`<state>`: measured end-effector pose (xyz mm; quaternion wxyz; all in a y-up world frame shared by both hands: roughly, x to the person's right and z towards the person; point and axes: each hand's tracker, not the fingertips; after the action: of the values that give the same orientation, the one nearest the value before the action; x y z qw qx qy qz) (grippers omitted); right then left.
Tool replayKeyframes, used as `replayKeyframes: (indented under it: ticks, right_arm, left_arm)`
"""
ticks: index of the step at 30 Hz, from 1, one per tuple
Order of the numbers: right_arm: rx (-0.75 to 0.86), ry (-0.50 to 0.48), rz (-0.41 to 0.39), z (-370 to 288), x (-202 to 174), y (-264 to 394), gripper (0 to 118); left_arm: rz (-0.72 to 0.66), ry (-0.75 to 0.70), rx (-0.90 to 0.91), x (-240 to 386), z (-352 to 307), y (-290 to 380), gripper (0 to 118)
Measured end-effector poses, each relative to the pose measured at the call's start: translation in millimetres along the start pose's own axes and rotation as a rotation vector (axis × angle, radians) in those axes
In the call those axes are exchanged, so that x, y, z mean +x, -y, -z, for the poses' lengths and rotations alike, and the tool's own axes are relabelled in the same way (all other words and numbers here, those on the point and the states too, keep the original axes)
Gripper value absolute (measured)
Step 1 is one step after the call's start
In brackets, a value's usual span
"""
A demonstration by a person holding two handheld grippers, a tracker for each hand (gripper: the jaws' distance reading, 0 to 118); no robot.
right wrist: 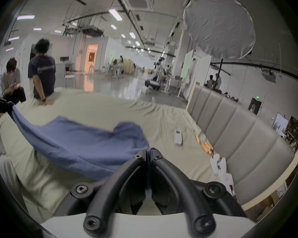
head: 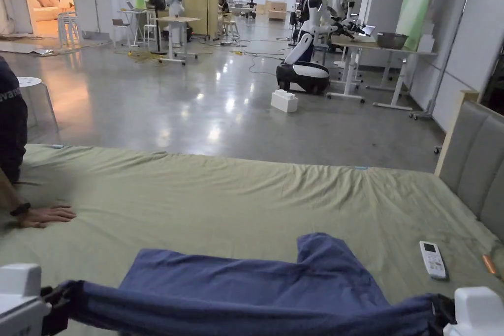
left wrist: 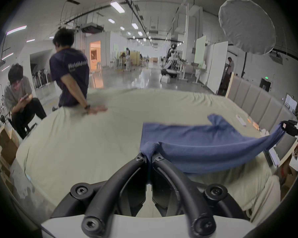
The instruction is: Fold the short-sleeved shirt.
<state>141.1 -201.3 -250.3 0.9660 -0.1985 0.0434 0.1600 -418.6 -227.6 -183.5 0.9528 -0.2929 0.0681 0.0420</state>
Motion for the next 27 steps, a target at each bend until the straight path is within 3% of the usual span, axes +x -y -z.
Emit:
replayKeyframes:
  ticks: [2, 3, 7, 10, 16, 23, 25, 26, 27]
  right_arm:
    - [-0.077, -0.027, 0.033, -9, -8, 30, 4]
    - [-0.079, -0.025, 0.001, -12, -10, 39, 4]
    - [-0.254, -0.062, 0.014, -12, -22, 88, 4]
    - [-0.327, -0.075, -0.053, -2, -30, 117, 4]
    - [-0.459, -0.087, -0.109, 21, -45, 149, 4]
    - [-0.518, -0.093, -0.119, 42, -55, 180, 6]
    - [-0.513, -0.06, -0.127, 38, -58, 181, 18]
    - [-0.495, -0.01, -0.156, 34, -59, 177, 30]
    - [-0.493, 0.013, -0.165, 31, -59, 172, 50]
  left_arm:
    - [0.002, 0.002, -0.064, -4, -2, 31, 5]
    - [0.003, -0.001, -0.098, -3, -3, 44, 5]
    - [-0.011, 0.016, -0.226, -6, 0, 96, 5]
    - [-0.005, 0.017, -0.307, -10, 14, 122, 5]
    - [0.039, 0.016, -0.396, -18, 46, 145, 5]
    - [0.075, -0.011, -0.417, -4, 58, 157, 6]
    - [0.076, -0.016, -0.406, -6, 55, 157, 8]
    - [0.081, -0.025, -0.402, -6, 53, 154, 12]
    - [0.081, -0.035, -0.402, -7, 52, 153, 20]
